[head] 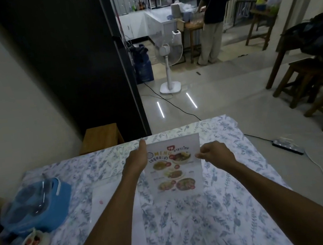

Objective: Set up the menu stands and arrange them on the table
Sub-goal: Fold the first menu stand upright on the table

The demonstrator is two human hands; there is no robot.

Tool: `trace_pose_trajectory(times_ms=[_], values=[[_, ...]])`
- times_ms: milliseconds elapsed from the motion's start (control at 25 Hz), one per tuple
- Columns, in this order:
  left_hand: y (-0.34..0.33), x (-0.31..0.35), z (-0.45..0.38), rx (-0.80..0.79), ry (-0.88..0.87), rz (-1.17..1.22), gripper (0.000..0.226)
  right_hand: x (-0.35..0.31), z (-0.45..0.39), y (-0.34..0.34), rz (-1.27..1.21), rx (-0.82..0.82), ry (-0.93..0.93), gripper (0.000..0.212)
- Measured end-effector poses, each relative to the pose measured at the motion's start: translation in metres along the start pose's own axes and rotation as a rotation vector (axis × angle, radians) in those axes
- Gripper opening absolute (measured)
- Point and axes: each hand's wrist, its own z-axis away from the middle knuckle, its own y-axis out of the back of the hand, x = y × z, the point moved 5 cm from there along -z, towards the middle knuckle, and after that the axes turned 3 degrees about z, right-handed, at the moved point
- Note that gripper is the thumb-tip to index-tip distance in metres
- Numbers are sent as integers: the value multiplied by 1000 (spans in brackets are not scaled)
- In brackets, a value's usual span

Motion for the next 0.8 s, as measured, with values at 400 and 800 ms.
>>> trace_pose_trajectory(times_ms=[400,800], values=[[-1,14,-2,252,-116,-122,84,4,-14,-8,96,-23,-38,22],[36,18,33,367,-587,-363,61,-14,35,-1,353,25,-201,43]])
